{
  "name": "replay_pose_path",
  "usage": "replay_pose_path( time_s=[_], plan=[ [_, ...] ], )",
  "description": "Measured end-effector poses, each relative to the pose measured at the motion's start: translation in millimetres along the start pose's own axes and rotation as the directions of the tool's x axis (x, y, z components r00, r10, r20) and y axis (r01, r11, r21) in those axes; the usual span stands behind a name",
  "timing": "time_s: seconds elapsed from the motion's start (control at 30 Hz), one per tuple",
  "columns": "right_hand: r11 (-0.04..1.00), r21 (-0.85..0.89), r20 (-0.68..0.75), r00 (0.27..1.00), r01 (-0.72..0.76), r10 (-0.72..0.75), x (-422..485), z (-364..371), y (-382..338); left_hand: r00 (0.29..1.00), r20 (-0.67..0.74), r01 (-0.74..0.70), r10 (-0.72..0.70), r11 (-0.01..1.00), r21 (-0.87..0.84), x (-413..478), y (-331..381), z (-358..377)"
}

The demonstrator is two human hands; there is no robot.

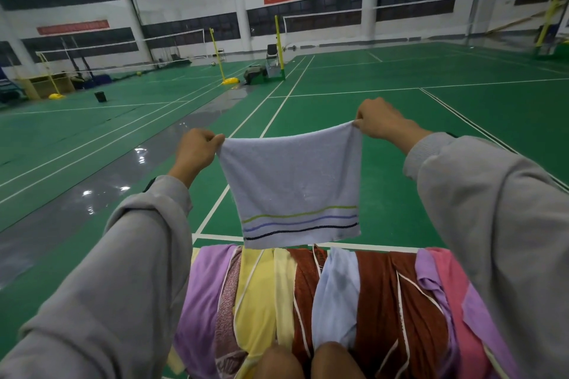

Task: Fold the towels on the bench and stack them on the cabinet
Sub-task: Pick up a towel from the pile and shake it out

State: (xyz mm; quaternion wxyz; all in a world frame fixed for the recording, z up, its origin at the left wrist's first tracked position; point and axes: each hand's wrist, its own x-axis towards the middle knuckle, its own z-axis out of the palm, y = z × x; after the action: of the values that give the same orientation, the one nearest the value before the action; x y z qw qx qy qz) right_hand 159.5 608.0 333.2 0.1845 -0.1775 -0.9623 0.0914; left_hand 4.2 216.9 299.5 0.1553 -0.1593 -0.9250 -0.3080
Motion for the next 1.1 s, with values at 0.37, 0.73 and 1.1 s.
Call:
replay_pose_path(
  time_s=[0.37,0.73,1.1],
  plan=[
    [0.978,0.187,-0.029,0.995,-0.089,0.096,-15.0,45.2,-13.3,0.961,0.075,0.263,-0.265,0.808,-0.527,-23.6,-0.6,28.3],
    [0.805,0.543,0.128,0.971,-0.237,0.199,-44.4,61.2,-17.1,0.860,0.309,0.511,-0.407,0.689,-0.514,-65.8,-13.4,16.8],
    [0.783,0.558,0.156,0.962,-0.274,0.225,-38.1,52.1,-27.8,0.873,0.258,0.487,-0.414,0.708,-0.510,-58.2,-4.9,4.0]
  ],
)
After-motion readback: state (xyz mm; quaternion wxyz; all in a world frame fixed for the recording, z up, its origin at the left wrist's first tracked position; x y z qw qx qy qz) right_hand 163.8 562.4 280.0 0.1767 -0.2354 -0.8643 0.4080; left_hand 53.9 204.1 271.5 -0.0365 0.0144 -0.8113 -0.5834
